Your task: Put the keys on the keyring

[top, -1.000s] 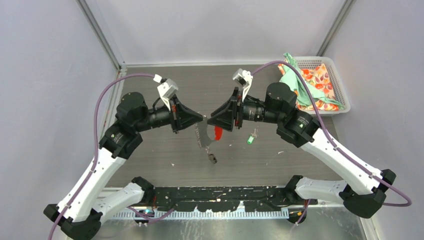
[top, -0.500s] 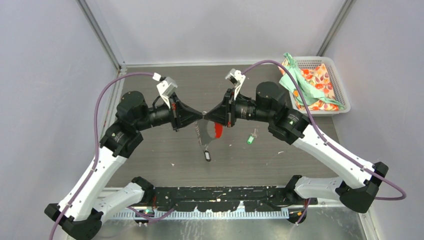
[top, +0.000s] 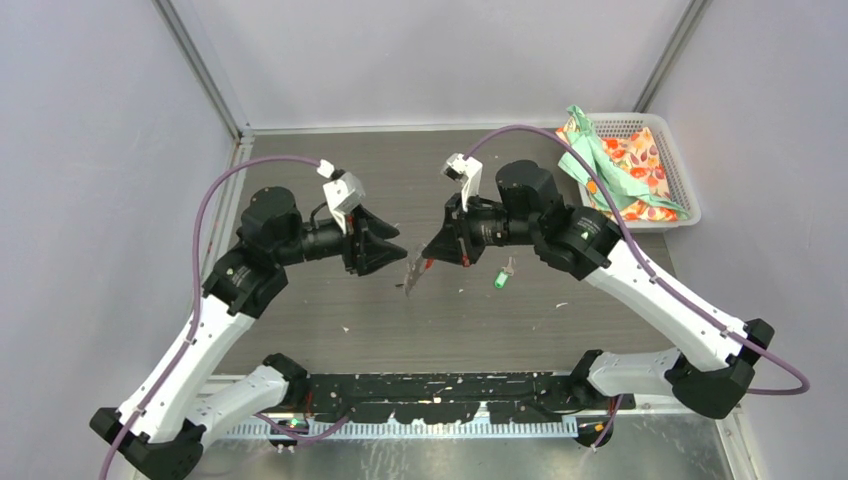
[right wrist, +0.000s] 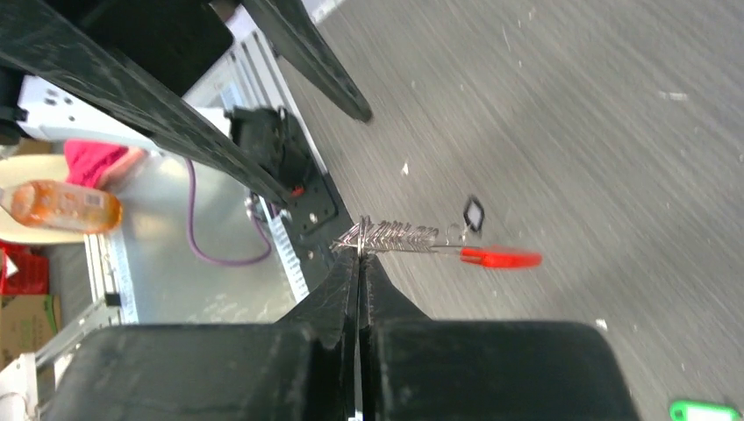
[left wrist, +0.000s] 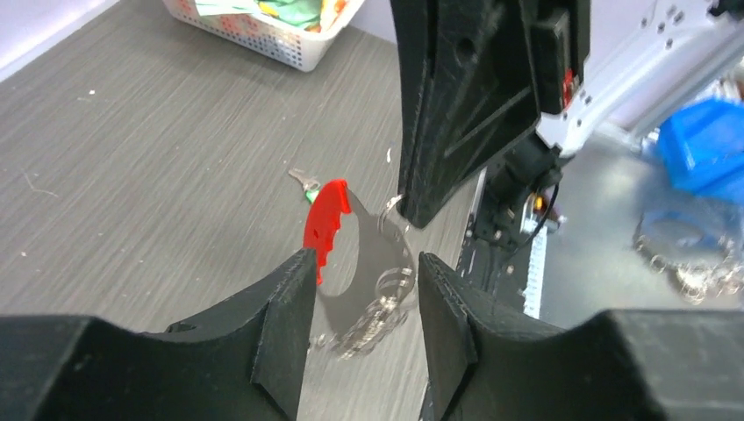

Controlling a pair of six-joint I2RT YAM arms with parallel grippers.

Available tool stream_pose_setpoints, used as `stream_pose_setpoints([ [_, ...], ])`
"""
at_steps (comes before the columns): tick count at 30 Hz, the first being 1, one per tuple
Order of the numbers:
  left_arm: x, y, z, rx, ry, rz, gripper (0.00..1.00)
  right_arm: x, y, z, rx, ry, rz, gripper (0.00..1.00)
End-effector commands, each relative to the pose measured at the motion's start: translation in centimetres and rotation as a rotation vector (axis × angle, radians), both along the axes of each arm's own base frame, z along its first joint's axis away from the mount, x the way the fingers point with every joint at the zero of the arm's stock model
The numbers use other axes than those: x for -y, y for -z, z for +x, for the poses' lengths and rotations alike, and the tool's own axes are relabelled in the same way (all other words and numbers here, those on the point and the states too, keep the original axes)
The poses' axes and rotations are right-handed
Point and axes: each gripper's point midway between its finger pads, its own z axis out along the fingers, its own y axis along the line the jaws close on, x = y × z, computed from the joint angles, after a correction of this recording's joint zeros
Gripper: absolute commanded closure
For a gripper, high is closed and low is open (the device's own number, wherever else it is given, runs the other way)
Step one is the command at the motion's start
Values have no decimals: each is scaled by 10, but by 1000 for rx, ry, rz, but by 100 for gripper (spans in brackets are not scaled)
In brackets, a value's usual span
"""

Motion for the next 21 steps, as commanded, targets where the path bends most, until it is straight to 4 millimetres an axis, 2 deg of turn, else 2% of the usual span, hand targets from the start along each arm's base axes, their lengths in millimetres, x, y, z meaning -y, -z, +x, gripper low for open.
stream_pose_setpoints([
  [1,-8,-2,-22,171,119,67,52,22,6,-21,-24,-61,-130,99],
  [4,-7,8,-34,194,220,105,54,24,12,-29,-69,-108,-192,99],
  [7,-1,17,-39,162,293,115,54,23,13,-33,-78,-147,-257,99],
  [15,16,13,-29,98,352,70,52,8,8,-36,-9,-197,-301,99],
  [17,16,13,-33,94,372,63,53,6,7,-39,1,-213,-302,99],
  [21,17,11,-47,72,451,36,62,2,5,-41,23,-230,-293,99],
])
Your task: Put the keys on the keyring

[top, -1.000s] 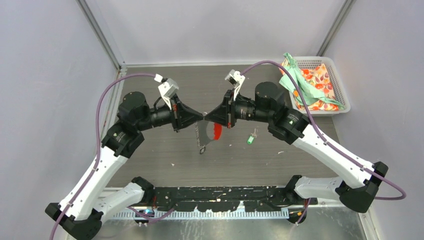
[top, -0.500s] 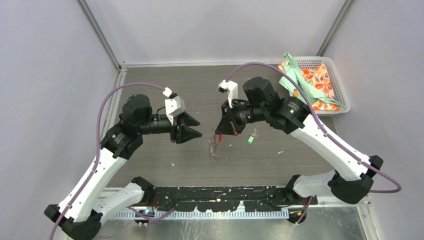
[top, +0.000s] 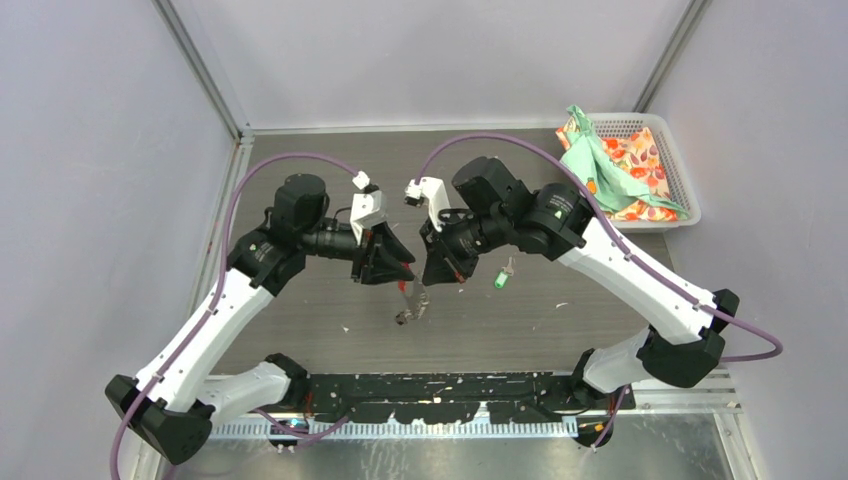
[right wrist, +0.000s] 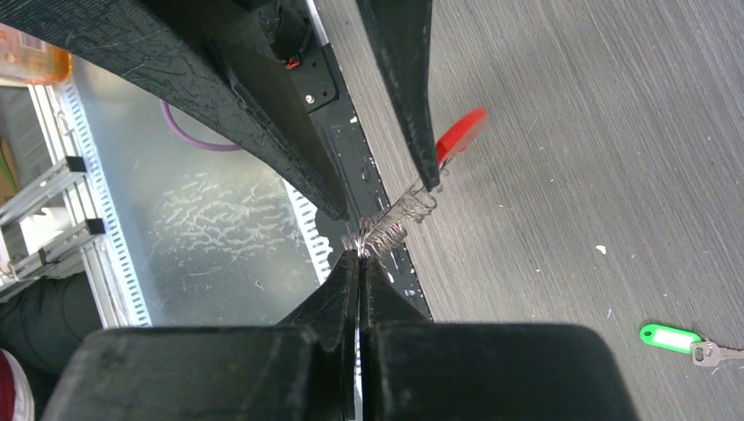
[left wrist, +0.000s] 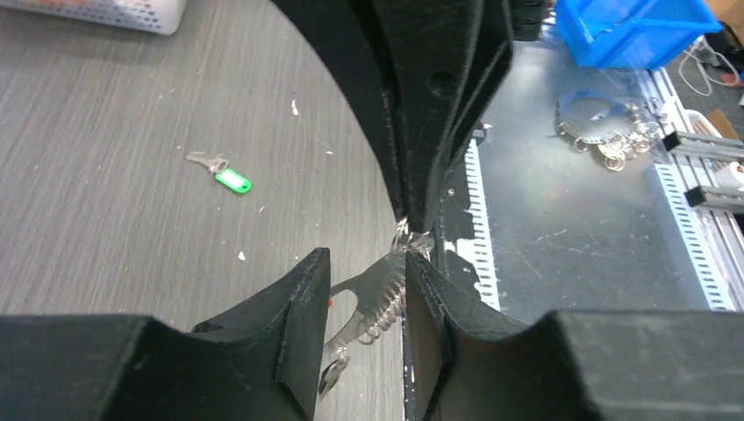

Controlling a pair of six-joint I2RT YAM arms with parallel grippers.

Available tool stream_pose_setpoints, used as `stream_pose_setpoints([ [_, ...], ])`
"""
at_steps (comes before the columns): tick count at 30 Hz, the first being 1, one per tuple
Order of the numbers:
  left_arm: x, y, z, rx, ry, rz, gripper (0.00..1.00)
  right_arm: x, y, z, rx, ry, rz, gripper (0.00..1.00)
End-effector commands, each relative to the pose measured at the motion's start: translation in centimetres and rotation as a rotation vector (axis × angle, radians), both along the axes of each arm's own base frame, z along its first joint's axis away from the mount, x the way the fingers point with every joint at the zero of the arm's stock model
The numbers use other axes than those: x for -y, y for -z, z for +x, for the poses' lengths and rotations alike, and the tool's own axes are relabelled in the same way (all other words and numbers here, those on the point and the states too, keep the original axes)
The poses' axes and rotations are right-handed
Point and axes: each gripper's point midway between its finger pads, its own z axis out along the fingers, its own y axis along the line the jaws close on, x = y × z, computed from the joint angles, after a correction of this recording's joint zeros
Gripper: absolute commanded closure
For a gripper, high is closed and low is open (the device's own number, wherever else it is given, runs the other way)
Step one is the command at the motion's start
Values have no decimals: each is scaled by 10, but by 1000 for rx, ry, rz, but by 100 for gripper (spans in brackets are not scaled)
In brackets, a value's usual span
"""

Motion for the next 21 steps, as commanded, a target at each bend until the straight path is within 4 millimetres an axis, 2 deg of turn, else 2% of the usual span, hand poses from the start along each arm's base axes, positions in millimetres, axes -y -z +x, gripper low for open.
stream_pose_setpoints([
  [1,1,-26,-21,23,112,-77,63,-4,-21,-2,67,-34,54,99],
  [5,2,-24,-24,9,138,-80,67,-7,-21,-2,65,-47,55,99],
  [14,3,-20,-30,7,169,-74,83,-17,-23,1,72,-51,56,99],
  [18,-1,-12,-34,26,179,-42,99,-17,-25,3,83,-48,58,99],
  [21,-3,-4,-38,54,196,-16,98,-18,-27,1,77,-50,66,99],
])
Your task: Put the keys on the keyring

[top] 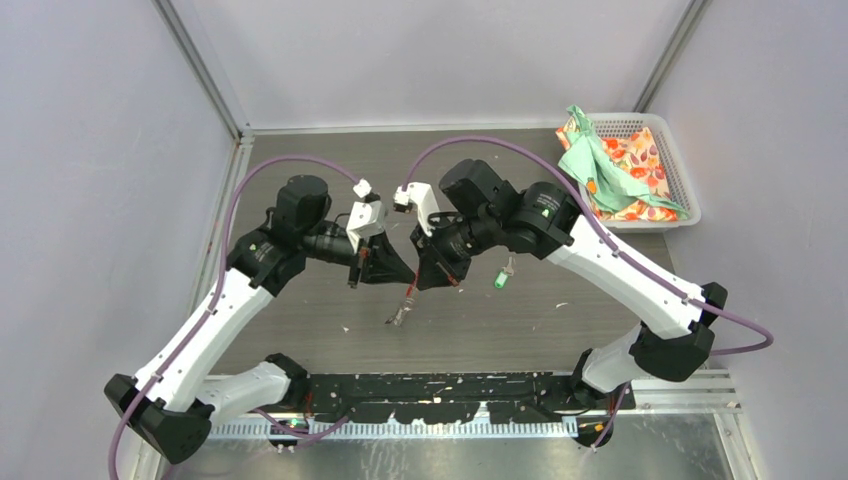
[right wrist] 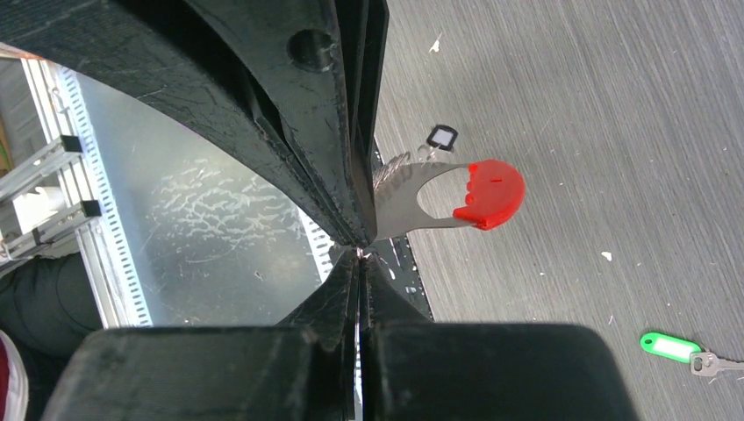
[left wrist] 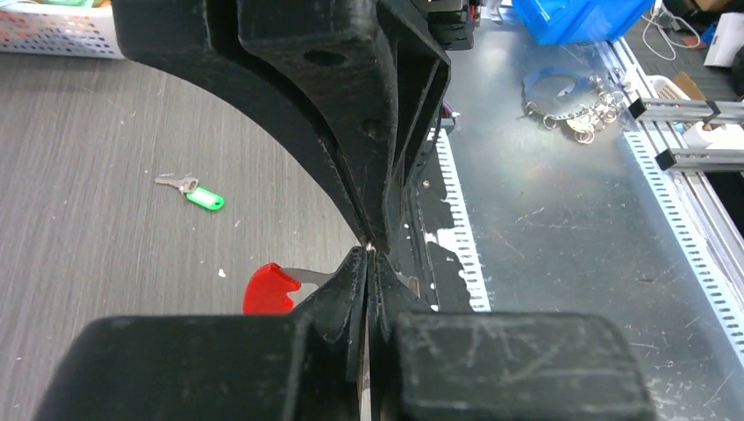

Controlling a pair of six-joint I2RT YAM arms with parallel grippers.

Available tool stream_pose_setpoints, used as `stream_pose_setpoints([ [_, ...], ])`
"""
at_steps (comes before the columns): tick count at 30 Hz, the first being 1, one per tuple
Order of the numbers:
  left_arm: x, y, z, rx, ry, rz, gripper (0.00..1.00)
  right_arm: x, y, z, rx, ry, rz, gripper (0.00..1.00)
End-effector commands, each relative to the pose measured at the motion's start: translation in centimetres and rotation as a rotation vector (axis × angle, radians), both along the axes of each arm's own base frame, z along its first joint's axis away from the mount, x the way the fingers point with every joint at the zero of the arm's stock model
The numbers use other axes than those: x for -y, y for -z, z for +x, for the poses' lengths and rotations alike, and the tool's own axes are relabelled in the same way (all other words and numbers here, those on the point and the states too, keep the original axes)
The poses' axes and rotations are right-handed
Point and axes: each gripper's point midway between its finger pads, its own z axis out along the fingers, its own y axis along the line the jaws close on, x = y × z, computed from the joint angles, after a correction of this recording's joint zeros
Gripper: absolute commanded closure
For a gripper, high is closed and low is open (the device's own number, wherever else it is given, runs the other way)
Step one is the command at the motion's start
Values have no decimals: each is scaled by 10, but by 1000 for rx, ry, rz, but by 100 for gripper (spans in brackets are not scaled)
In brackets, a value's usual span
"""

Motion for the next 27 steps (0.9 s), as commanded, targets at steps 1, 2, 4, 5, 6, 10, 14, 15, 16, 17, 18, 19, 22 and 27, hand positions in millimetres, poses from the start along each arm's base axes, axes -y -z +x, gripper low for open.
stream_pose_setpoints([
  [1,-4,1,-16,46,66,17,90,-9,-30,5,66,-3,93,99],
  [2,-3,1,-17,51,71,19,85,-9,-31,5,66,-5,93,99],
  [4,-2,1,-16,63,68,24,79,-10,-29,5,60,-10,85,99],
  [5,-1,1,-14,73,64,24,78,-10,-27,4,56,-15,80,99],
  [6,-1,0,-13,78,57,26,77,-10,-26,3,52,-19,71,99],
  [10,0,-2,-9,87,49,26,80,-10,-23,2,49,-24,51,99],
  [14,0,6,-14,61,64,47,75,-12,-26,3,52,-26,56,99],
  [15,0,7,-15,60,68,48,75,-13,-26,2,51,-29,55,99],
  [16,0,8,-15,64,69,50,74,-13,-26,3,49,-30,51,99],
  [17,0,9,-15,67,68,54,73,-14,-26,3,48,-31,49,99],
  [18,-1,10,-13,71,62,62,73,-15,-26,3,46,-33,46,99],
  [19,-1,12,-12,77,62,69,77,-15,-26,3,44,-33,44,99],
  [22,-3,13,-12,105,67,76,99,-15,-25,3,44,-34,42,99],
  [27,-4,4,-17,107,70,55,100,-12,-24,1,40,-34,41,99],
])
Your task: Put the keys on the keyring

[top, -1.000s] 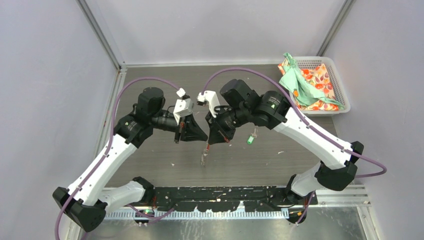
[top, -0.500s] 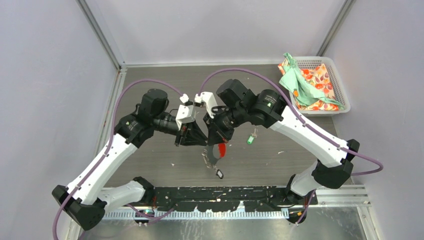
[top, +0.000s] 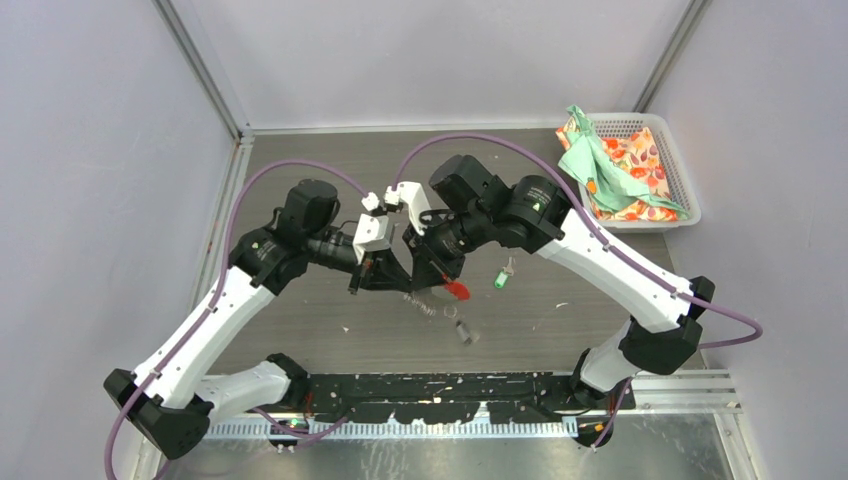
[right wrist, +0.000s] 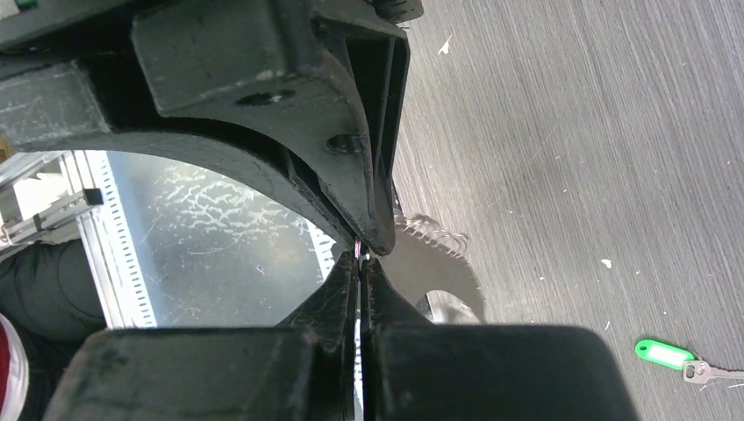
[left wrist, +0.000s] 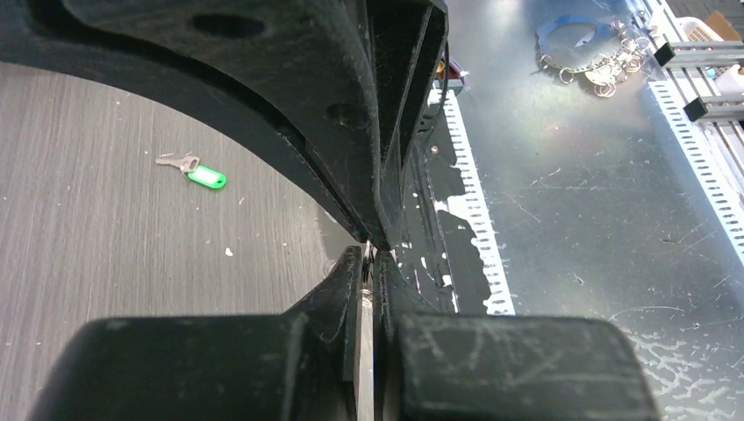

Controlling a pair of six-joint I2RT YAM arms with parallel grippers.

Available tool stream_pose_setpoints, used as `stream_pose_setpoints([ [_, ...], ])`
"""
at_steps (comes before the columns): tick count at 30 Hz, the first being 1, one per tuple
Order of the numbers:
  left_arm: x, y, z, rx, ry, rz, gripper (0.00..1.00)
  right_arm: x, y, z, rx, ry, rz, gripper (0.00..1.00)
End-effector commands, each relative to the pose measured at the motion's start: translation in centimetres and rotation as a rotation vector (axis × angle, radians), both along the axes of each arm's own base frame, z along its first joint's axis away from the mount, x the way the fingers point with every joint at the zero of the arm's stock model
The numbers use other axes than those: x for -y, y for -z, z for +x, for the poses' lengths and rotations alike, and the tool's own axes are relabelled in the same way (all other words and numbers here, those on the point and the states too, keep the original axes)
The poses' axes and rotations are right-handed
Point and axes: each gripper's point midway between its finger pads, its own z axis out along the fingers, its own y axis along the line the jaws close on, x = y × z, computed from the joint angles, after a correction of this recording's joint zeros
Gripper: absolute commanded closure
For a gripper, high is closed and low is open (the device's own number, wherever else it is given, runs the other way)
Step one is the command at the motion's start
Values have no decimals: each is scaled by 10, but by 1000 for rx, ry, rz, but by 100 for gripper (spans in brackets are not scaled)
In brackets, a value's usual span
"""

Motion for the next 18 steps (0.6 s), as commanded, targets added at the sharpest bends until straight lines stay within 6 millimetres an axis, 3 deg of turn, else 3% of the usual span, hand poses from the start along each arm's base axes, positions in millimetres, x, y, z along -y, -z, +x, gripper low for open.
stream_pose_setpoints([
  [1,-2,-14,-10,13,31,-18,100,-3,-20,3,38,7,65,99],
  [4,-2,-18,-10,10,28,-12,99,-3,-21,0,30,1,70,99],
  [8,-2,-23,-5,32,15,-3,82,0,-17,-1,24,0,53,99],
  [18,-10,-33,-16,56,51,18,65,3,-10,-4,8,-8,33,99],
])
